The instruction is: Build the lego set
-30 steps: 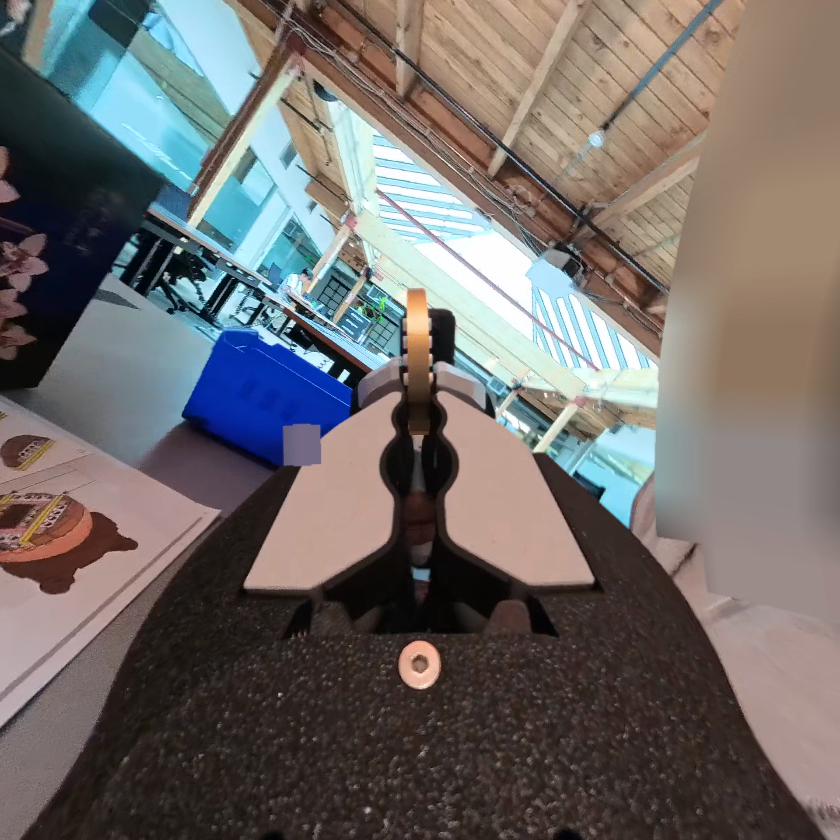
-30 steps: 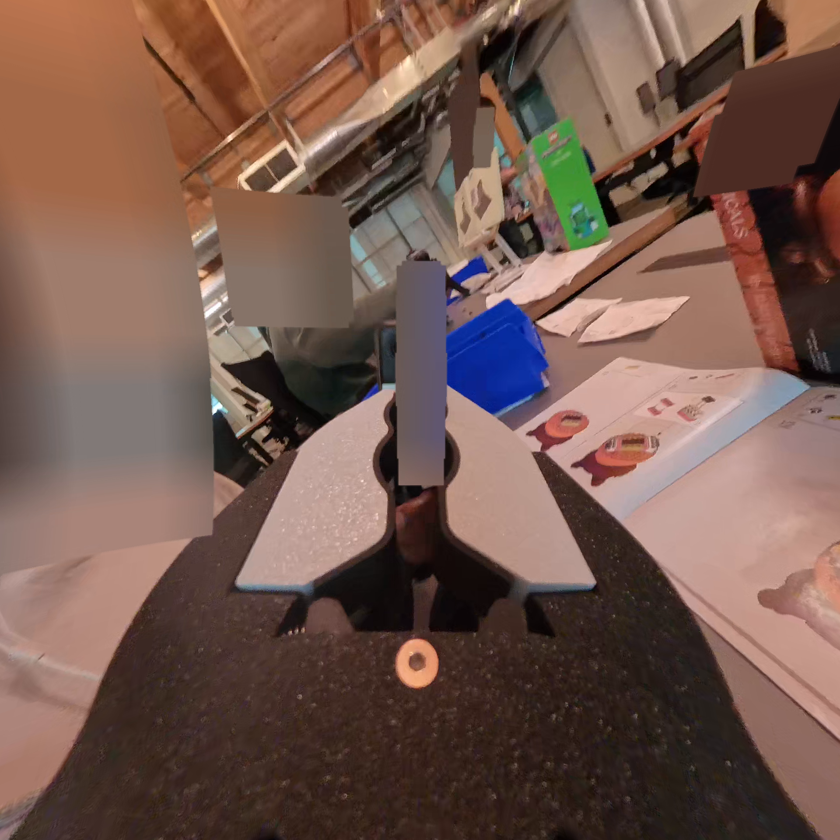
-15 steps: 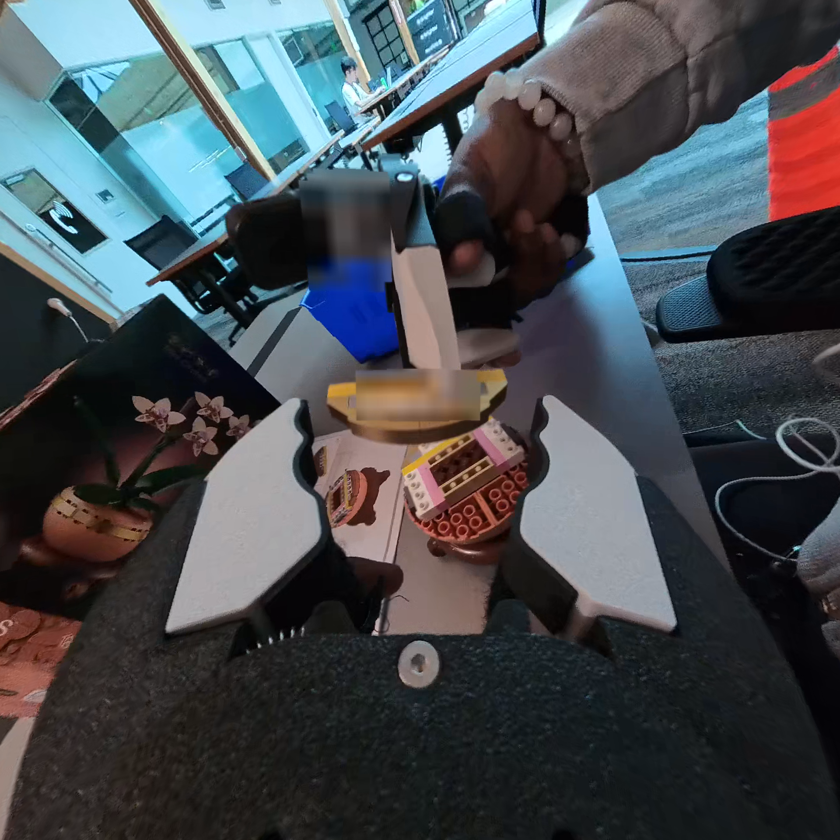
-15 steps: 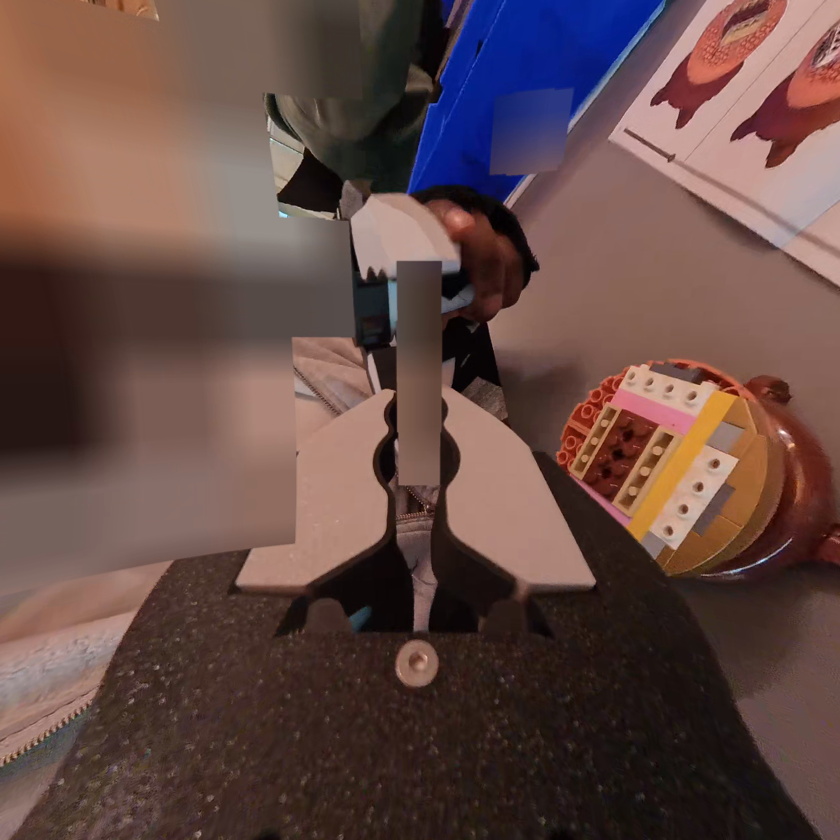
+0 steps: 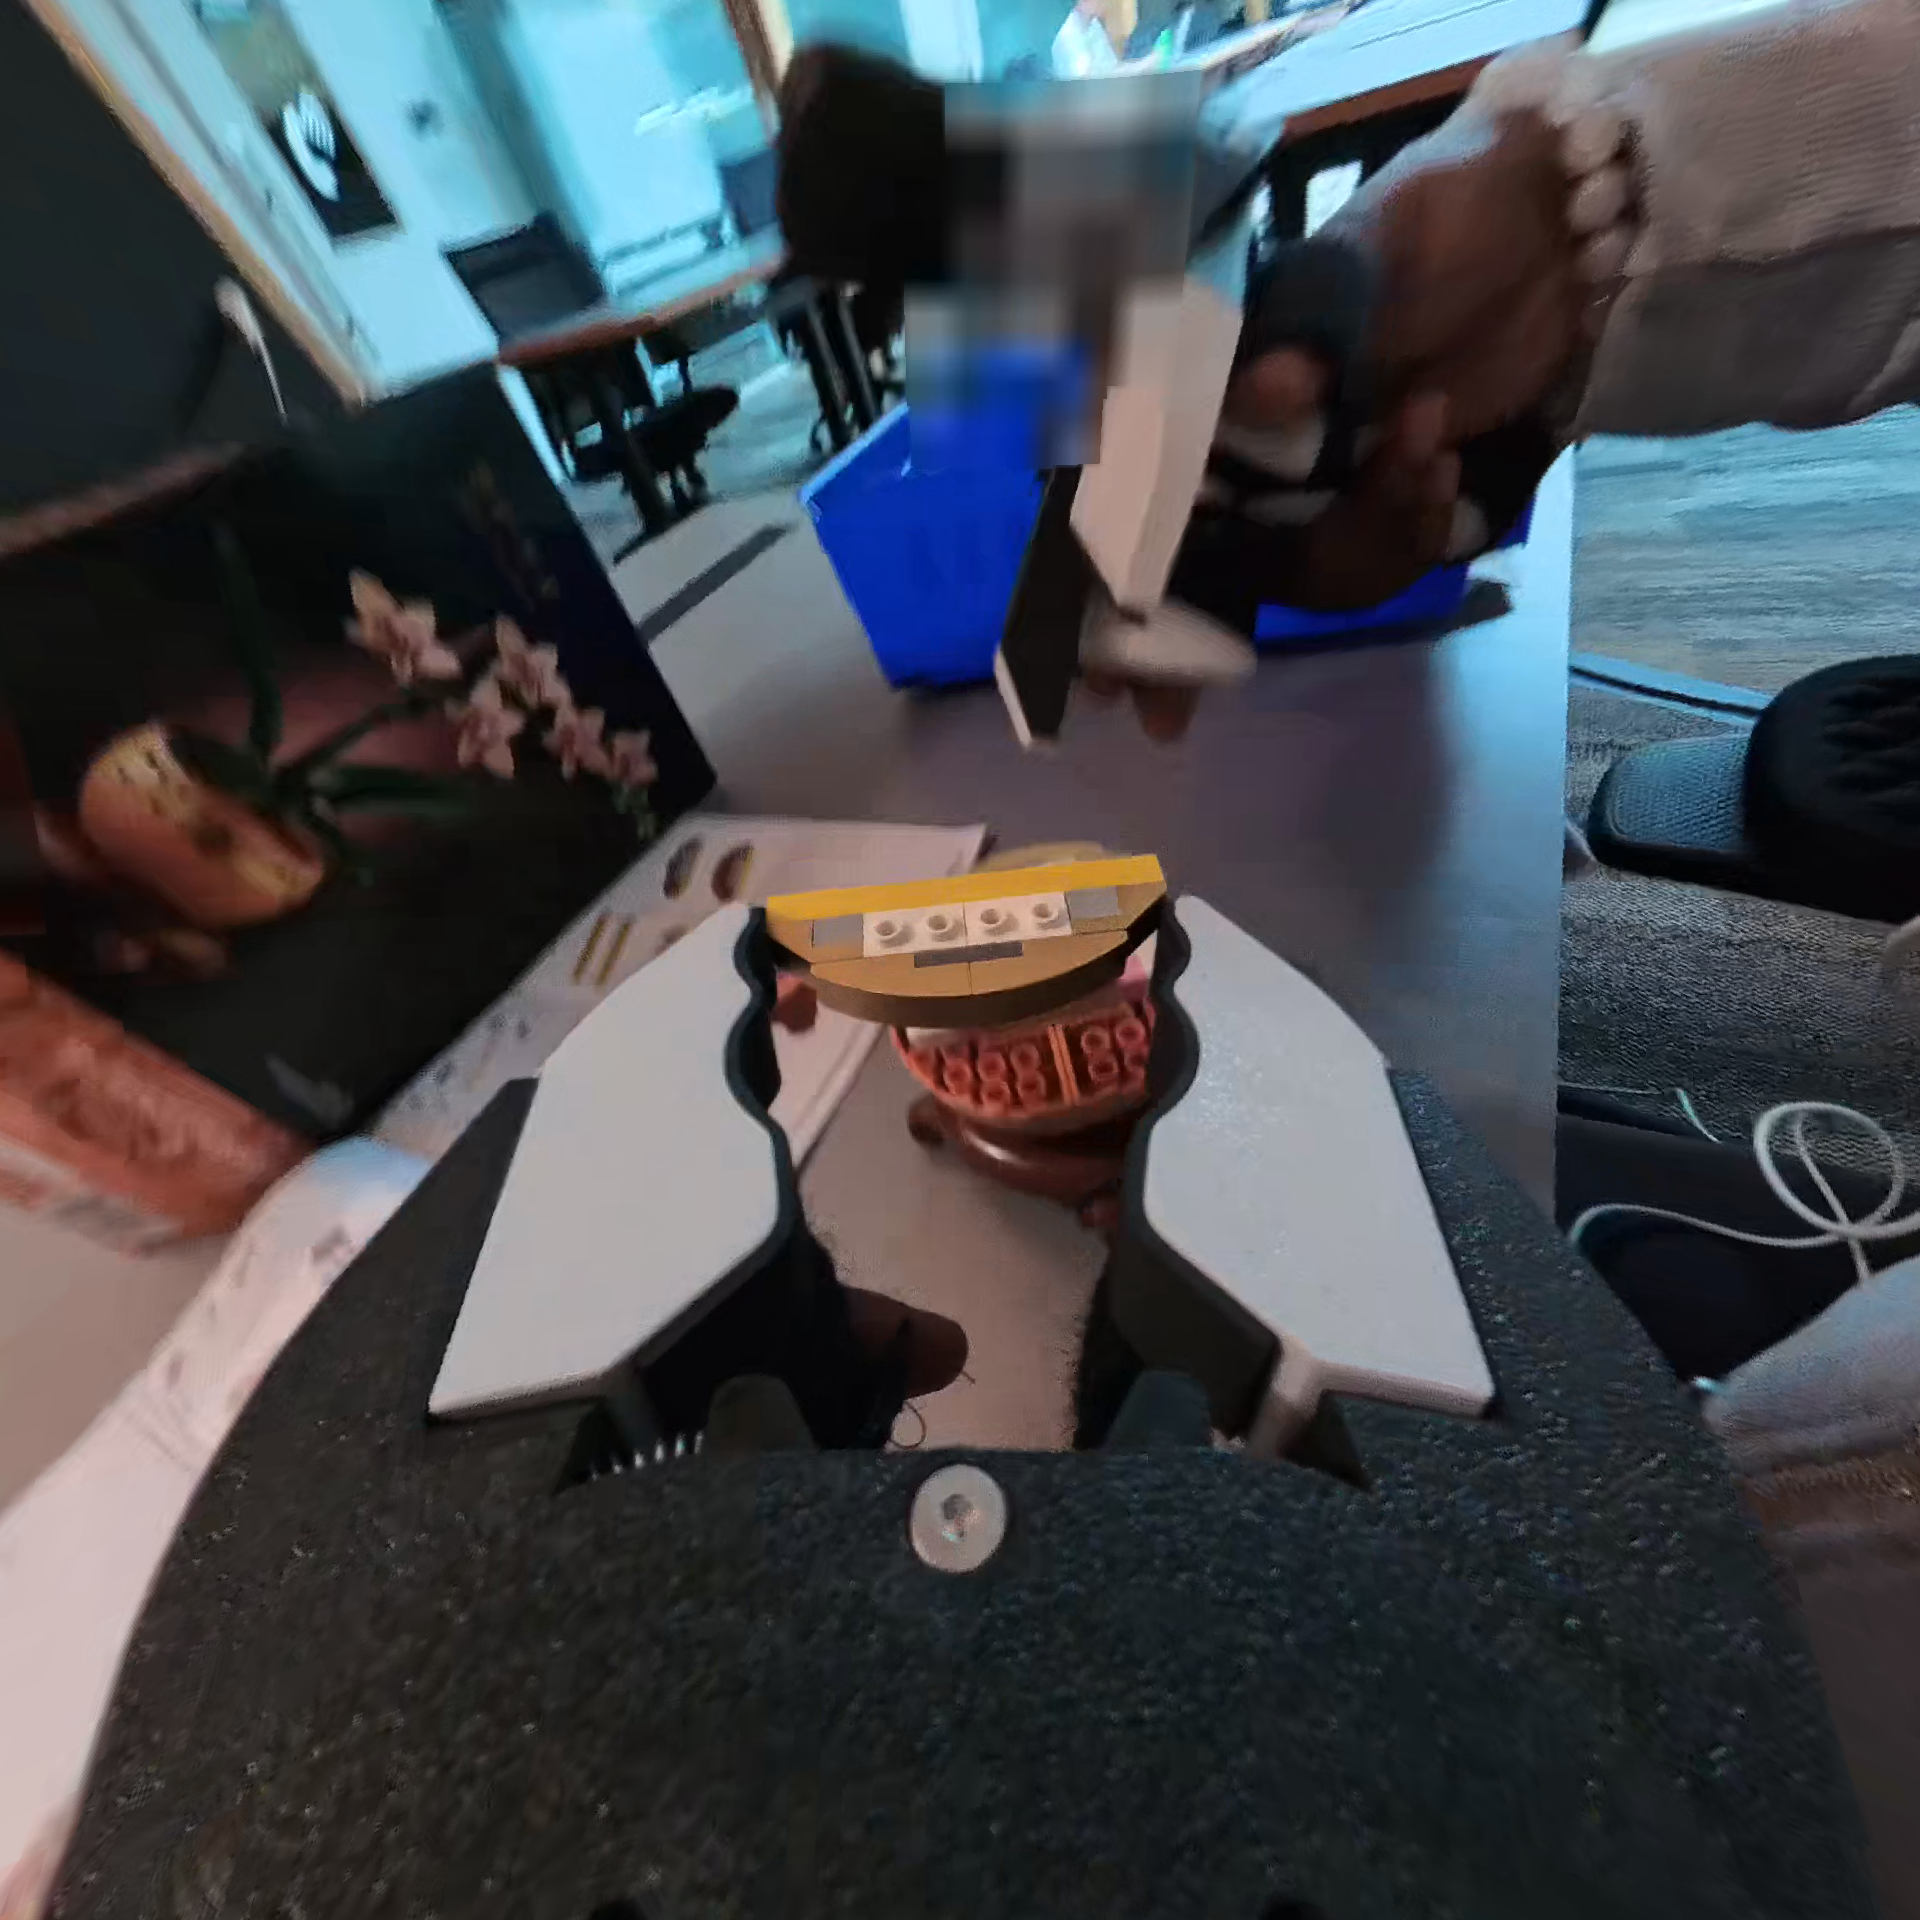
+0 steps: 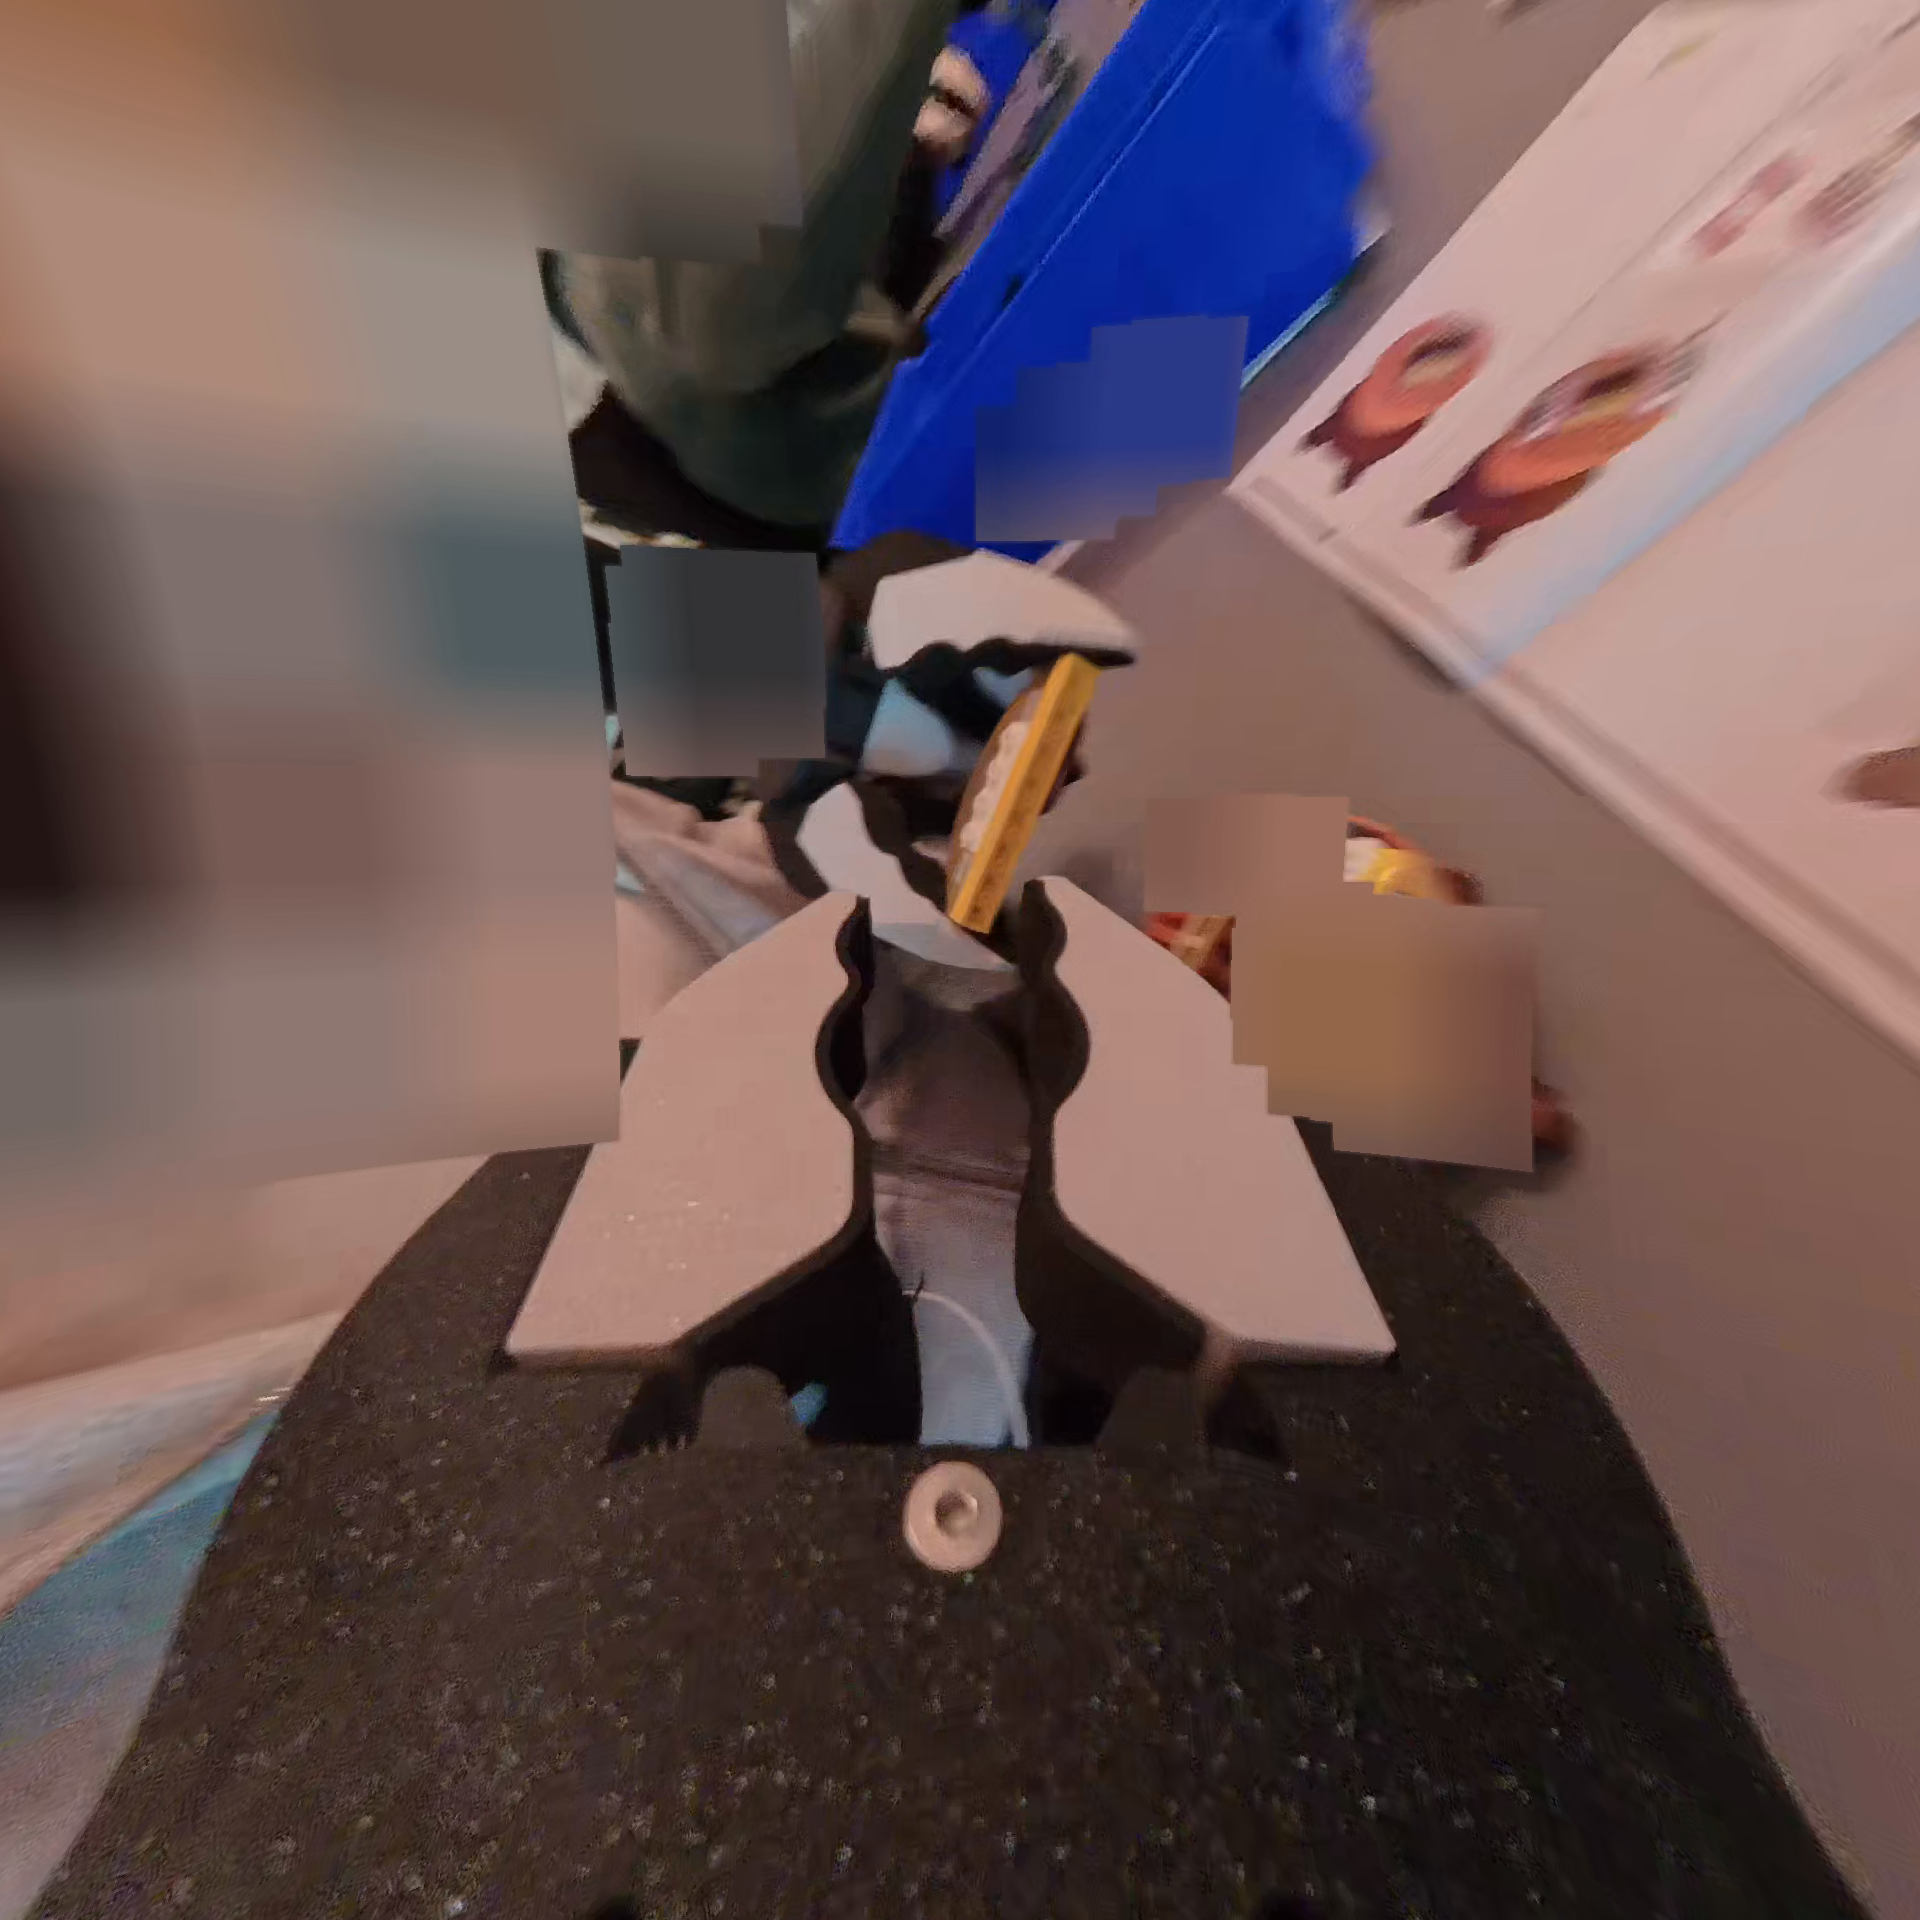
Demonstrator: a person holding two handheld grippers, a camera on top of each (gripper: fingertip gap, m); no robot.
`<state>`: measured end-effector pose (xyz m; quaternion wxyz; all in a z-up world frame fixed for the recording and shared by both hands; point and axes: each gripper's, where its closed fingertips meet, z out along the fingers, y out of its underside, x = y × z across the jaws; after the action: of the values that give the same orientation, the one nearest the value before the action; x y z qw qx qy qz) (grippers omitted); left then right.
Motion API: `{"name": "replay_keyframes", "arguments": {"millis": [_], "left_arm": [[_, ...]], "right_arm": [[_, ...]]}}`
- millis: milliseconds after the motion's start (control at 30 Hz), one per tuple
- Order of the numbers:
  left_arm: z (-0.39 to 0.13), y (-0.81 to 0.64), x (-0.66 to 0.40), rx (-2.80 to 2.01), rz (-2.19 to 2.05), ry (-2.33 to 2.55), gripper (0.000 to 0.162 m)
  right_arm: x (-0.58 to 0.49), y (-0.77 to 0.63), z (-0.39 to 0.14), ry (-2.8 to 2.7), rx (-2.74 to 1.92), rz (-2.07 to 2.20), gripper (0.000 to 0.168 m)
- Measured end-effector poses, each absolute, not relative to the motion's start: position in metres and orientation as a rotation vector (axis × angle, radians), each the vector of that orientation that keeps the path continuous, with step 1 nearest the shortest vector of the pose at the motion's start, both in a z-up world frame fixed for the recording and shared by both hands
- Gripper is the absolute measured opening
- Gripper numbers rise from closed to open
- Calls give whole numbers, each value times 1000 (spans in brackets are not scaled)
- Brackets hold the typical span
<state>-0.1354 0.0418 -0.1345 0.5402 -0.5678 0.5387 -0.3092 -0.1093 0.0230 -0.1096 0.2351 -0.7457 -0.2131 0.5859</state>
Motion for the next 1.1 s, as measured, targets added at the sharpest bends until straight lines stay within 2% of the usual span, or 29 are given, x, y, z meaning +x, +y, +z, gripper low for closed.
{"name": "replay_keyframes", "arguments": {"millis": [133,467,833,967,1100], "left_arm": [[-157,35,-136,-1448,-735,1257,69],[-179,35,-129,-1581,-738,1281,70],[-187,36,-123,-1622,-688,1357,70],[-189,36,-120,-1615,-677,1386,80],[-190,37,-120,-1617,-647,1407,83]], "right_arm": [[-84,28,-129,-564,-2044,1388,30],[-75,36,-161,-614,-2168,1236,31],[-82,28,-166,-619,-2184,1427,35],[-84,23,-165,-668,-2180,1452,33],[-85,22,-165,-698,-2183,1455,31]]}}
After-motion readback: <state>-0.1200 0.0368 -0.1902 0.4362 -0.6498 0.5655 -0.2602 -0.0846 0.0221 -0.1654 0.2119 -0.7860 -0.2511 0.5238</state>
